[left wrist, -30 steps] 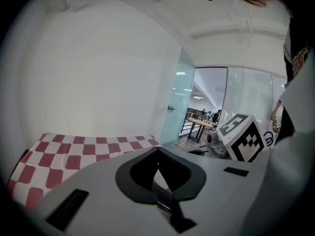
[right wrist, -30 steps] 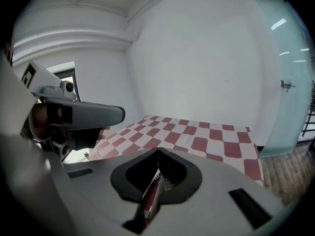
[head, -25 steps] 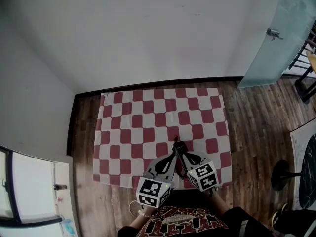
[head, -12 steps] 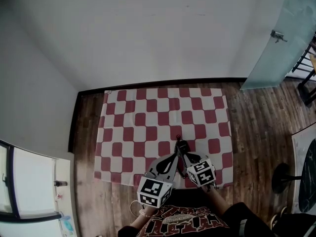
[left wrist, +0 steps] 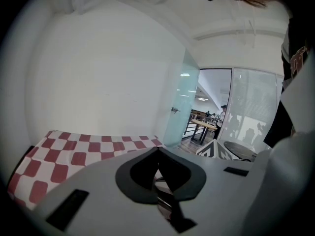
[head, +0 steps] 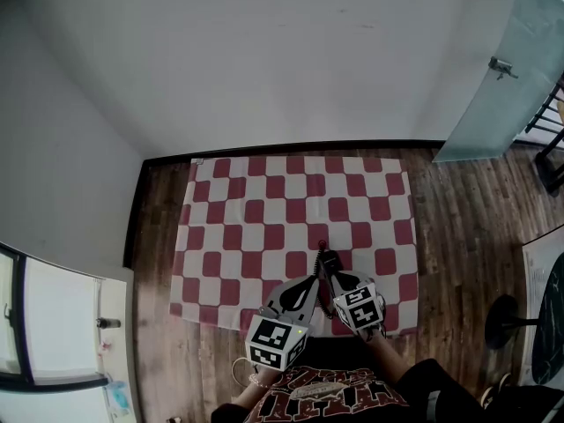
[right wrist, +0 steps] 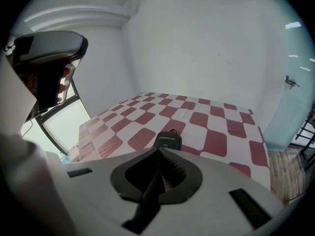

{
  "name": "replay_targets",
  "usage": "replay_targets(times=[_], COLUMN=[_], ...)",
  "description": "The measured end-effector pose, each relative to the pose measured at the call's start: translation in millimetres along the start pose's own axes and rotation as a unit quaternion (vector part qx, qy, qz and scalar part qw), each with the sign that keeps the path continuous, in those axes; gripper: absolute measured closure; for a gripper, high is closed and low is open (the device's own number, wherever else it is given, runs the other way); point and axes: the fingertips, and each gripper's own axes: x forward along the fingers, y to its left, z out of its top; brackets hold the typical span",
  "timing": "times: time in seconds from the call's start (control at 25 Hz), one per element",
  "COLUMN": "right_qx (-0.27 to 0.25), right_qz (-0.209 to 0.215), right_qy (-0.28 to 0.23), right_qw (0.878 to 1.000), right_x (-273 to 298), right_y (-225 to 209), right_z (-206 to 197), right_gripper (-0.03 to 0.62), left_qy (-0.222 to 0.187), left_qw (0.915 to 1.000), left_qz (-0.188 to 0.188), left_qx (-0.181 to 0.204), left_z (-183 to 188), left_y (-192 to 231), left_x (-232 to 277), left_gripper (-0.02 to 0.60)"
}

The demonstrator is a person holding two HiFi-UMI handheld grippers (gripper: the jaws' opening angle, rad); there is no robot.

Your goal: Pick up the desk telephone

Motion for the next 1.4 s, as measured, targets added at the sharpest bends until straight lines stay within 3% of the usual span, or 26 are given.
replay_targets(times=[0.32,0.6,0.88,1.4], right_qx=[-0.013,-0.012,0.005,0.068], right_qz=[-0.014,-0.018,-0.037,-0.025], right_qy=[0.007,0.015,0.015,0.049], right_qw=[1.000,1.000,0.999,0.996], right_x=[7,12,15,33], right_y=[-3,-2,-7,-6], right_z=[-5,-9,-9,-27], right_gripper=[0.571,0.430,0.351,0.324], left_qy=[0.000,0.004,0.008,0.010], left_qw=[1.0000,1.0000,0.9999,0.9998], left_qz=[-0.003,-0.009,-0.012,-0.017], left_qx=[0.001,0.001,0.001,0.000], left_z=[1,-1,-2,-6], left_y=[3,4,8,20], left_x=[1,1,-1,-8], left_gripper=[0.575,0.575,0.575,0.575])
